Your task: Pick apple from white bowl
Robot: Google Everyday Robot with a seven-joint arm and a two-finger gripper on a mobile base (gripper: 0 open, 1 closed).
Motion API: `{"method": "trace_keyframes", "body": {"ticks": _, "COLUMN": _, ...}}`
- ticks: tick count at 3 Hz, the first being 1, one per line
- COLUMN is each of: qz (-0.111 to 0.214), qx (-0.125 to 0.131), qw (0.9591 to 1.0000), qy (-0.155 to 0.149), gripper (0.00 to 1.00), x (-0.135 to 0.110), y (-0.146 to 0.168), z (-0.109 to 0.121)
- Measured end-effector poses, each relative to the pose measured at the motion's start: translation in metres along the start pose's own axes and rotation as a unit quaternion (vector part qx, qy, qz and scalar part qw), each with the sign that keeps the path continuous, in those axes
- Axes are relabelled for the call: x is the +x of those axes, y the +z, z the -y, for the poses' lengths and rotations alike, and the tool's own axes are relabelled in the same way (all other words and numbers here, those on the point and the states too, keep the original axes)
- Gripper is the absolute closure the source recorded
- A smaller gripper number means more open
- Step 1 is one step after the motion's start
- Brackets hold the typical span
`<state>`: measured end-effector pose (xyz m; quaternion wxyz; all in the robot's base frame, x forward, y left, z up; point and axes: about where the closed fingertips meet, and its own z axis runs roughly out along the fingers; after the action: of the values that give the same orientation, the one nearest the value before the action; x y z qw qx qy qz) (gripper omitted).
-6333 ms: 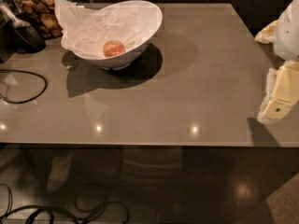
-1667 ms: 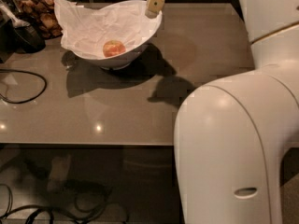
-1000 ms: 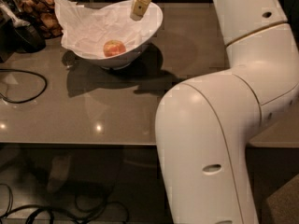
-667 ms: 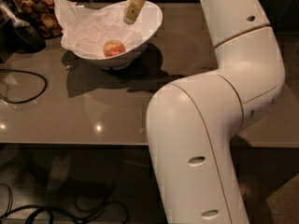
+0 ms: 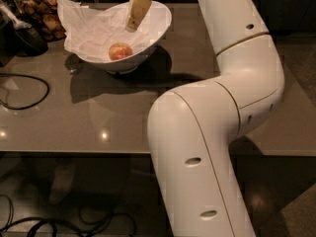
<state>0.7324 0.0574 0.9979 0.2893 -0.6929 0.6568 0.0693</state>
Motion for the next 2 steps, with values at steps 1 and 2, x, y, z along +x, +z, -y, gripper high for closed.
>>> {"method": "trace_keyframes", "body": {"ticks": 1, "qz": -0.003, "qx": -0.004, "qw": 1.0, "qy": 0.004, "gripper": 0.19, "x": 0.006, "y": 0.008, "z": 0.002}}
{"method": "trace_keyframes", "body": {"ticks": 2, "qz": -0.008, "qx": -0.015, "qw": 0.9998, "qy": 0.006, "gripper": 0.1, "x": 0.01, "y": 0.023, "z": 0.001}}
